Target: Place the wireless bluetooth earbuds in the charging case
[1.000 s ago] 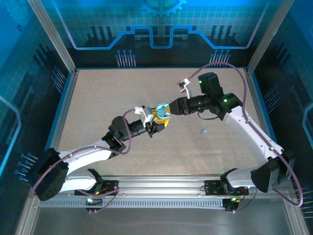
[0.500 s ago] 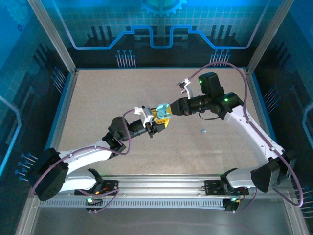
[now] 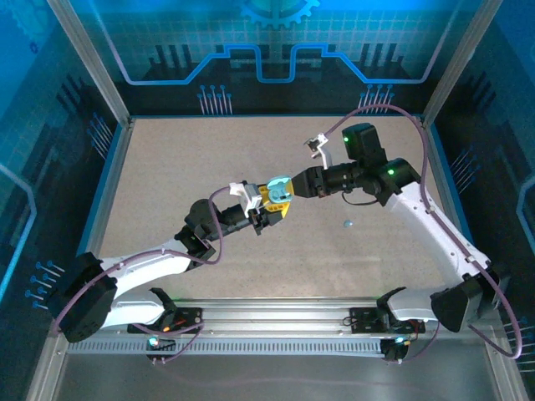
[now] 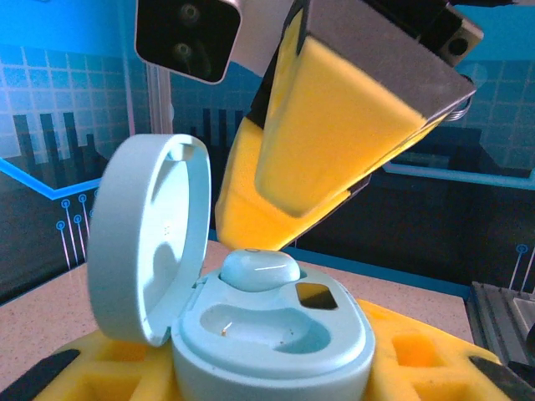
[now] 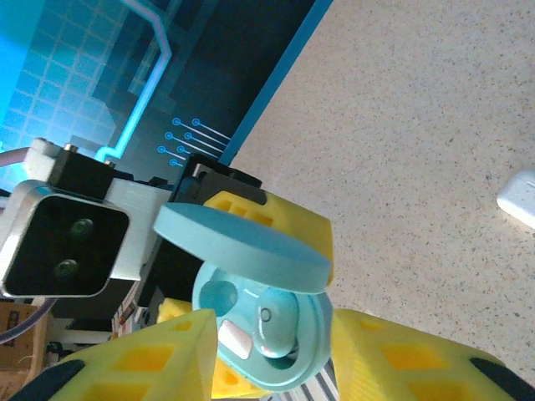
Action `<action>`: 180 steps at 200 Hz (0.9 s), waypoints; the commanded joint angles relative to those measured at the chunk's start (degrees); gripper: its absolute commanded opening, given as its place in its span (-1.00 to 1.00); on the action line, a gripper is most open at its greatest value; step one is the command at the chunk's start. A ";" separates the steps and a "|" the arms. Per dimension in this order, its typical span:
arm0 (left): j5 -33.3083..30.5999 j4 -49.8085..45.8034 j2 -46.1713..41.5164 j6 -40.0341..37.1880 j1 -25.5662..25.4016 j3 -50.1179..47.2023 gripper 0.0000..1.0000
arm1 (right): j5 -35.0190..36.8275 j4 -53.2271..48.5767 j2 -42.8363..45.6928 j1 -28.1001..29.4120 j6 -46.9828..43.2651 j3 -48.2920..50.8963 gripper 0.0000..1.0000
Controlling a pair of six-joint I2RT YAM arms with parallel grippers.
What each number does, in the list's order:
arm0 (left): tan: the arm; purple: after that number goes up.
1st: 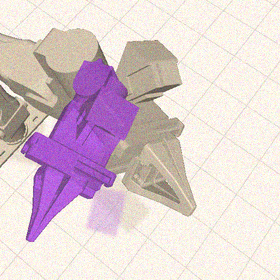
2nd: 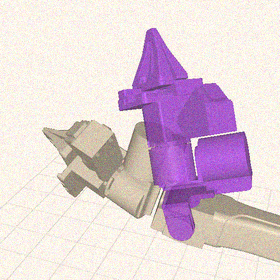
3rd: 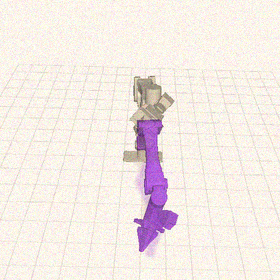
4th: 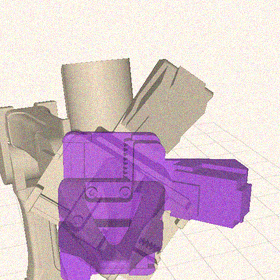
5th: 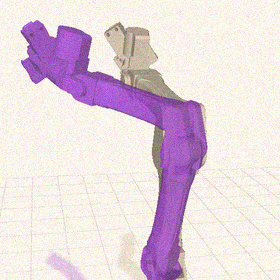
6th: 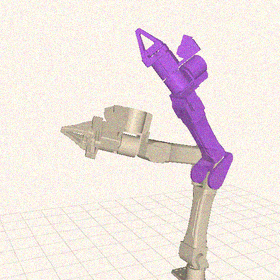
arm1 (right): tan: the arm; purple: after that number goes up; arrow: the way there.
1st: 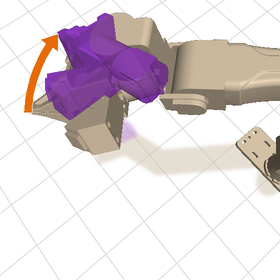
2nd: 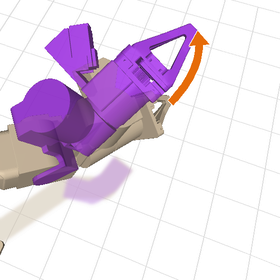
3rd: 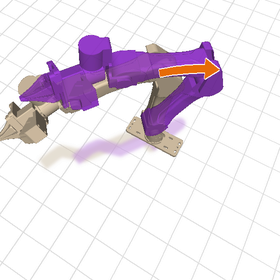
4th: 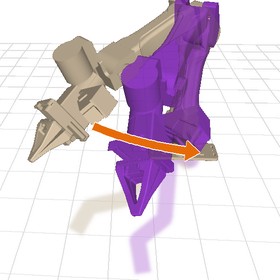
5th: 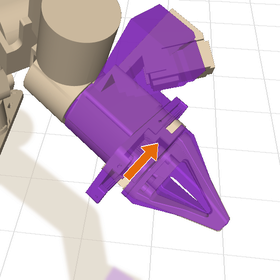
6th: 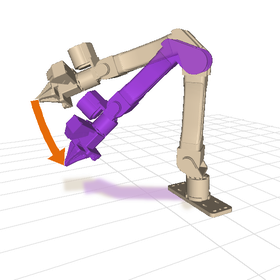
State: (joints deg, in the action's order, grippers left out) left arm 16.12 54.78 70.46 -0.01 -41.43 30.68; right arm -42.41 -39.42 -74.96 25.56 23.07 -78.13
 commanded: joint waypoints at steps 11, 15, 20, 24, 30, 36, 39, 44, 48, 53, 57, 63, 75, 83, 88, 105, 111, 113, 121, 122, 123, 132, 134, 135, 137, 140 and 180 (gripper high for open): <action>0.76 2.72 -0.67 -0.12 -0.27 0.35 -0.27 | -0.39 -0.30 1.50 0.26 -0.07 -1.72 -0.25; 0.80 2.71 -0.67 -0.11 -0.29 0.35 -0.27 | -0.35 -0.31 1.49 0.28 -0.18 -1.66 -0.26; 0.77 2.65 -0.74 -0.08 -0.26 0.35 -0.27 | -0.23 -0.37 1.50 0.28 -0.23 -1.59 -0.28; 0.73 2.69 -0.75 -0.08 -0.31 0.35 -0.27 | 0.58 -0.73 1.61 0.20 -0.42 -1.65 -0.31; 0.68 2.71 -0.91 -0.12 -0.32 0.26 -0.27 | 2.59 -1.24 1.91 -0.09 -0.46 -1.76 -0.34; 0.54 2.62 -1.06 -0.16 -0.28 0.18 -0.27 | 4.29 -1.10 2.52 -0.51 -0.17 -1.35 -0.35; 0.48 2.53 -1.15 -0.23 -0.28 0.17 -0.27 | 4.86 -0.75 3.05 -0.97 0.07 -1.02 -0.35; 0.28 2.43 -1.36 -0.29 -0.28 0.10 -0.27 | 5.59 0.06 3.85 -1.84 0.56 -0.12 -0.34; 0.12 2.28 -1.52 -0.26 -0.29 -0.04 -0.27 | 5.94 0.84 4.52 -2.74 1.26 0.61 -0.34; -0.20 2.02 -1.82 -0.34 -0.30 -0.15 -0.27 | 6.74 1.82 5.56 -4.19 2.12 1.90 -0.33; -0.48 1.76 -1.99 -0.42 -0.32 -0.33 -0.27 | 7.58 2.63 6.29 -5.40 2.93 3.01 -0.33; -0.87 1.37 -2.38 -0.60 -0.29 -0.50 -0.27 | 9.27 3.61 7.64 -7.33 4.08 4.88 -0.32; -1.29 1.20 -3.04 -0.78 -0.30 -1.11 -0.27 | 12.51 4.26 9.60 -12.29 6.25 8.45 -0.30; -1.46 1.18 -3.52 -0.78 -0.29 -1.52 -0.28 | 14.23 3.94 10.17 -16.13 6.98 10.99 -0.26; -1.49 1.12 -3.86 -0.69 -0.29 -1.73 -0.28 | 15.47 3.49 9.93 -18.26 7.15 12.69 -0.24; -1.70 1.09 -4.52 -0.49 -0.32 -2.30 -0.28 | 20.03 -0.11 5.82 -25.11 6.44 15.95 -0.22; -1.55 1.03 -4.67 -0.42 -0.32 -2.46 -0.28 | 20.55 -1.23 3.47 -27.20 5.82 16.64 -0.22; -1.60 0.96 -4.75 -0.36 -0.32 -2.53 -0.28 | 20.64 -1.44 2.68 -27.73 5.55 16.81 -0.22; -1.59 0.72 -5.05 -0.26 -0.30 -2.60 -0.28 | 21.26 -1.54 -0.58 -29.34 4.09 17.42 -0.21; -1.60 0.70 -5.14 -0.26 -0.26 -2.62 -0.28 | 21.42 -1.58 -1.00 -29.52 3.92 17.45 -0.21; -1.61 0.60 -5.19 -0.25 -0.29 -2.63 -0.28 | 21.59 -1.65 -1.43 -29.65 3.83 17.51 -0.21; -1.51 0.18 -5.51 -0.17 -0.38 -2.59 -0.28 | 22.38 -1.73 -5.01 -30.54 2.70 17.49 -0.20; -1.48 0.11 -5.57 -0.23 -0.33 -2.56 -0.28 | 22.51 -1.56 -5.79 -30.61 2.31 17.42 -0.20; -1.51 0.09 -5.58 -0.20 -0.33 -2.60 -0.28 | 22.57 -1.46 -6.15 -30.63 2.19 17.41 -0.20; -1.52 0.04 -5.66 -0.24 -0.39 -2.56 -0.28 | 22.60 -1.28 -6.86 -30.65 1.79 17.40 -0.19; -1.45 -0.10 -5.70 -0.21 -0.37 -2.55 -0.28 | 22.91 -1.06 -8.00 -30.65 1.42 17.23 -0.19; -1.47 -0.97 -6.45 -0.21 -0.37 -2.46 -0.27 | 23.98 -0.92 -21.85 -30.51 -2.05 12.65 -0.17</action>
State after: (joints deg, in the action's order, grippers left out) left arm 15.20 53.78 65.52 -0.05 -41.43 28.64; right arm -19.84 -38.54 -91.44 -4.93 24.82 -61.63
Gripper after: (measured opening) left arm 0.383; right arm 0.417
